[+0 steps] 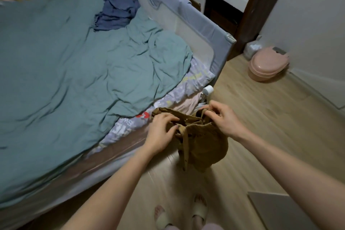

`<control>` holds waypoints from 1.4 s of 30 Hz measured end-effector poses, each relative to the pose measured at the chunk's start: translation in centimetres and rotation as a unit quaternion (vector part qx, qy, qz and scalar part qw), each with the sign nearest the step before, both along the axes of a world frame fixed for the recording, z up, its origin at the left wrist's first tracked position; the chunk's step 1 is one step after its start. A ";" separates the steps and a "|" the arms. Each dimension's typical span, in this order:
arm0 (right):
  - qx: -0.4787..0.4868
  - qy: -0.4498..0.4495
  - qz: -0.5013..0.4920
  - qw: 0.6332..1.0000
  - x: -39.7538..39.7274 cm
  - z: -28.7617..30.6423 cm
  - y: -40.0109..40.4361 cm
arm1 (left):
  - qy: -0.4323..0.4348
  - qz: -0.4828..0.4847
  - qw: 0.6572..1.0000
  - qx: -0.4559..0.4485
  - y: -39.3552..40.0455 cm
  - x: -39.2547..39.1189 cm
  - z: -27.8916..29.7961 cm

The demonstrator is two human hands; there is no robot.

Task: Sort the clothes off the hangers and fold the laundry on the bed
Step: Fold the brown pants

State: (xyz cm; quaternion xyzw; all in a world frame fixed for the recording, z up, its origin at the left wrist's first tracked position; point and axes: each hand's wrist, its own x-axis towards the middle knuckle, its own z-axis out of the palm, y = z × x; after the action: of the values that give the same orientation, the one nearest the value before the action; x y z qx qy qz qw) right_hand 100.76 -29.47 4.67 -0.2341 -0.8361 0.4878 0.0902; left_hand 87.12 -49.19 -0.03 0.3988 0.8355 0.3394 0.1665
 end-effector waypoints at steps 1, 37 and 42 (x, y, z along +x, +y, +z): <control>-0.003 0.005 0.003 1.000 -0.2 0.3 0.0 | 0.036 -0.090 0.995 -0.014 -0.2 0.4 0.4; 0.041 -0.081 0.100 0.991 3.6 -1.1 2.2 | -0.419 -0.187 0.885 -0.080 5.6 -1.1 10.1; 0.032 -0.073 0.118 0.990 2.1 -0.3 1.3 | -0.489 0.083 0.850 0.177 7.3 -2.4 9.3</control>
State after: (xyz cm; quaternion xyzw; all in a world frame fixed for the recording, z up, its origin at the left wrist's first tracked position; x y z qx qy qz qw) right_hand 102.82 -28.17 4.39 -0.1654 -0.8775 0.4497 -0.0220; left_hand 84.75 -41.91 9.29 0.1327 0.6015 0.6457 0.4512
